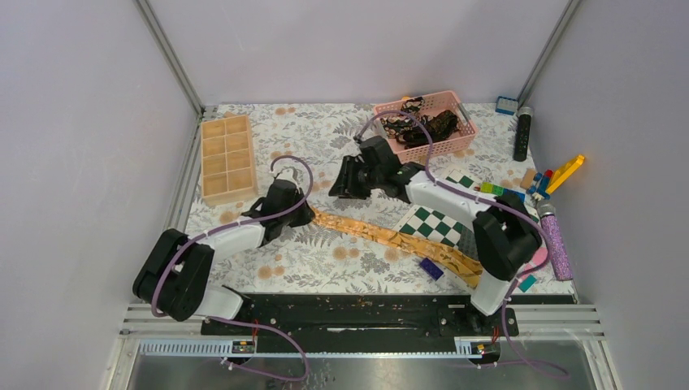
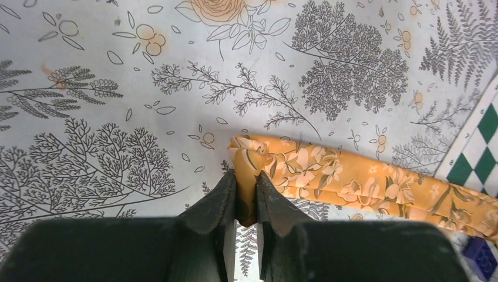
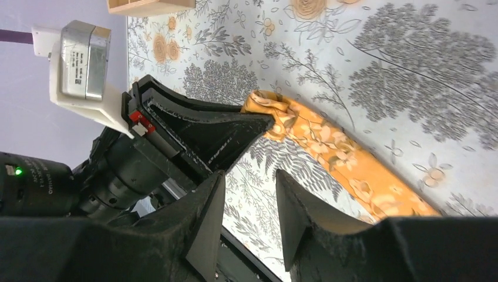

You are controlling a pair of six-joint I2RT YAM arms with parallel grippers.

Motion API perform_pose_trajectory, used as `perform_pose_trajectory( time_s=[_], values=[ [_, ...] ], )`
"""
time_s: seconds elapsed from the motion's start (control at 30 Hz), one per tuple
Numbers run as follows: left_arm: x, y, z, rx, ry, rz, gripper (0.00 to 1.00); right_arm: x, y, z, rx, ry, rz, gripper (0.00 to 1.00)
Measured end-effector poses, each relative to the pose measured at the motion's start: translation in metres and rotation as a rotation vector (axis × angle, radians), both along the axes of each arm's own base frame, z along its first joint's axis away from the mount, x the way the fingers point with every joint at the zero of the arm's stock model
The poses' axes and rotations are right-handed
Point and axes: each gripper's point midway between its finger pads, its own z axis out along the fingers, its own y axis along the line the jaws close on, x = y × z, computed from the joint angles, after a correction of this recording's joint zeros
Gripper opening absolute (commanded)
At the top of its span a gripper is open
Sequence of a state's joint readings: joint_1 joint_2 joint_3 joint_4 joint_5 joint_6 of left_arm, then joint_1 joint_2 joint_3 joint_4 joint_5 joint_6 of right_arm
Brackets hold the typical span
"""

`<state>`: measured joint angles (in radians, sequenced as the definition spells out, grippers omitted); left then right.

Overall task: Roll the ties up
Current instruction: Roll the tie at the center of the board.

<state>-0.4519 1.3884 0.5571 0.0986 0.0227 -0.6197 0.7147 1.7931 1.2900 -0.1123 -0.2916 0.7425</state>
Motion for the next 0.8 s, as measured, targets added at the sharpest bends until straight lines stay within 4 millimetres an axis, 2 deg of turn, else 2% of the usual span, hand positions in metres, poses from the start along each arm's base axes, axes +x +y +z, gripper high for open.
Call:
perform_pose_trajectory(
  time_s=[0.07, 0.13, 0.33, 0.47, 0.63, 0.8],
  values=[
    [0.002, -0.001, 0.003, 0.034, -0.016, 0.003, 0.06, -0.001, -0.012, 0.009, 0.004, -0.028, -0.015, 0.45],
    [0.003, -0.001, 0.004, 0.069, -0.027, 0.008, 0.05, -0.006, -0.023, 0.006, -0.007, -0.033, -0.024, 0.45],
    [0.010, -0.004, 0.011, 0.192, -0.068, 0.027, 0.05, -0.031, -0.053, -0.031, -0.090, 0.023, -0.032, 0.45],
    [0.013, -0.009, 0.014, 0.277, -0.097, 0.029, 0.04, -0.042, -0.066, -0.042, -0.119, 0.046, -0.038, 0.45],
    [0.015, -0.015, 0.012, 0.416, -0.119, 0.022, 0.04, -0.049, -0.080, -0.038, -0.120, 0.030, -0.057, 0.45],
    [0.019, -0.017, 0.009, 0.553, -0.134, 0.021, 0.04, -0.049, -0.099, -0.016, -0.120, -0.036, -0.095, 0.45]
  ],
)
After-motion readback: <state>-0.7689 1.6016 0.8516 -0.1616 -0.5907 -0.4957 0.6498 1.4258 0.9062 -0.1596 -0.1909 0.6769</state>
